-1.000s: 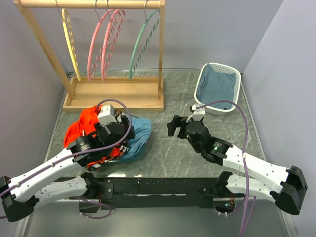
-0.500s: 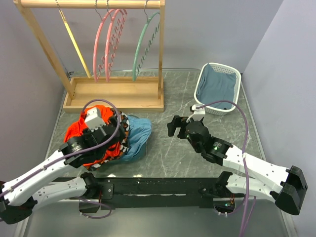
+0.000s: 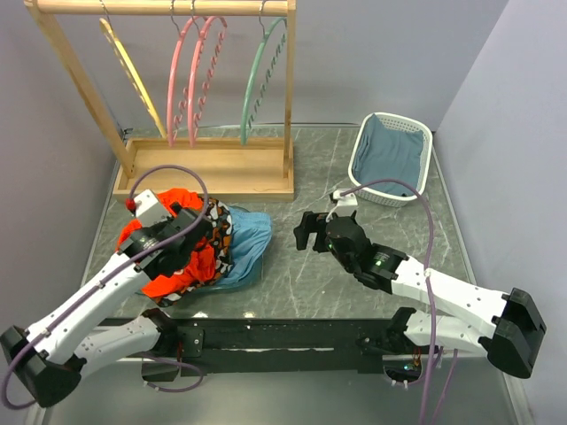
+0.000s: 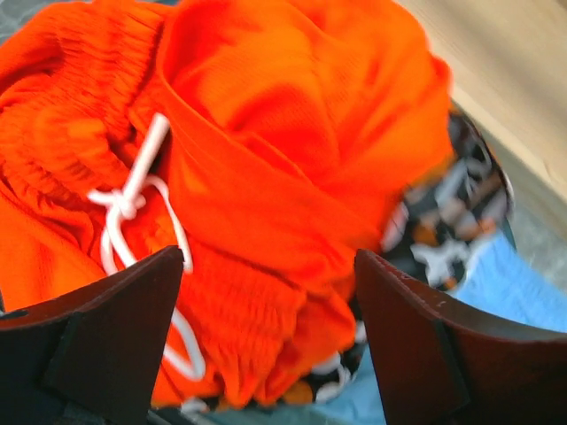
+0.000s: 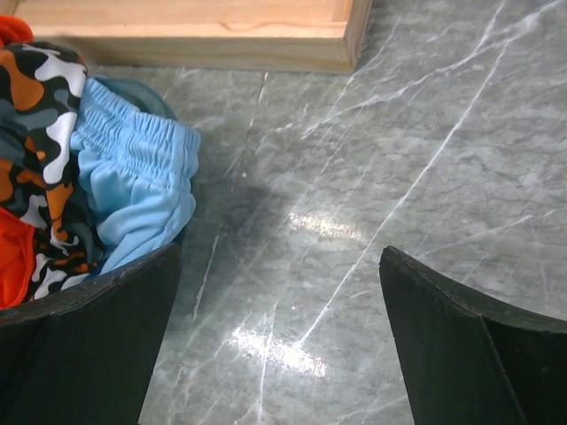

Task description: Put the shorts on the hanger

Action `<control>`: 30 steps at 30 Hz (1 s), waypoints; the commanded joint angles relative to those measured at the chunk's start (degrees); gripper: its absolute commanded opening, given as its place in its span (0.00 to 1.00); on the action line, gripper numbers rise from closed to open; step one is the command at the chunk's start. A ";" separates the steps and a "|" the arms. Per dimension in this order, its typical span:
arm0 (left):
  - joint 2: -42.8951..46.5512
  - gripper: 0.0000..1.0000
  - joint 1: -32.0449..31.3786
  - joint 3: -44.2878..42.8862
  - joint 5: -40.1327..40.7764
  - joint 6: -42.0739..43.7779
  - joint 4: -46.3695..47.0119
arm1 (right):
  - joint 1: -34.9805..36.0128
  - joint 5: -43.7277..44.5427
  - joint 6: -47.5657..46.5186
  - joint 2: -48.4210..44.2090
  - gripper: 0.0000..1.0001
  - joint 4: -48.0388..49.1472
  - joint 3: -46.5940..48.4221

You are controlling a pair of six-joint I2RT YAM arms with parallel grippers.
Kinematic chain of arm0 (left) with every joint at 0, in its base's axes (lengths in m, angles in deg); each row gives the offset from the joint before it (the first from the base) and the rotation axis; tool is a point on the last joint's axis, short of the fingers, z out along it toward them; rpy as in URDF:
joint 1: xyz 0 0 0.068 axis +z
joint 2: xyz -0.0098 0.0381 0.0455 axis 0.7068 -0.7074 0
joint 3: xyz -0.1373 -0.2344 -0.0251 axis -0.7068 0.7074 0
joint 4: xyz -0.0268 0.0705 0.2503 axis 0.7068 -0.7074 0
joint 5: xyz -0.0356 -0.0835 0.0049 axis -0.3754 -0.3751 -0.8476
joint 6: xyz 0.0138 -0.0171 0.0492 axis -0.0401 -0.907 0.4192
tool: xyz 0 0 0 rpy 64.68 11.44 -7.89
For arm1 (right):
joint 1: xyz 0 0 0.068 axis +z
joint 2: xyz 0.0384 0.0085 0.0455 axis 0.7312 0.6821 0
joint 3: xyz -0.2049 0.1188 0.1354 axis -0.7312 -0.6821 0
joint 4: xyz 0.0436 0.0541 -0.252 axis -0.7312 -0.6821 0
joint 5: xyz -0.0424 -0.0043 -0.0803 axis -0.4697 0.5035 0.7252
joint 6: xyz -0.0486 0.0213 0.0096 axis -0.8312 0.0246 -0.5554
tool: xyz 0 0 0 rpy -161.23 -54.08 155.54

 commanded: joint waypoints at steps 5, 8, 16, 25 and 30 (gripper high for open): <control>3.88 0.72 12.79 6.68 -11.71 11.11 14.03 | 0.04 -2.10 0.18 1.00 1.00 1.52 1.16; 2.83 0.71 13.41 8.96 -13.83 10.06 15.62 | 0.13 -2.28 0.35 1.44 1.00 1.43 1.16; 2.73 0.67 13.68 16.08 -18.83 6.02 21.15 | 0.13 -6.58 0.26 3.63 1.00 2.22 1.86; 9.84 0.01 13.68 8.20 -14.01 9.26 13.53 | 0.22 -6.85 -0.35 3.64 1.00 1.52 2.65; 14.24 0.01 13.68 -3.41 -11.46 12.86 5.52 | 0.39 -7.72 -1.67 3.64 1.00 0.82 4.49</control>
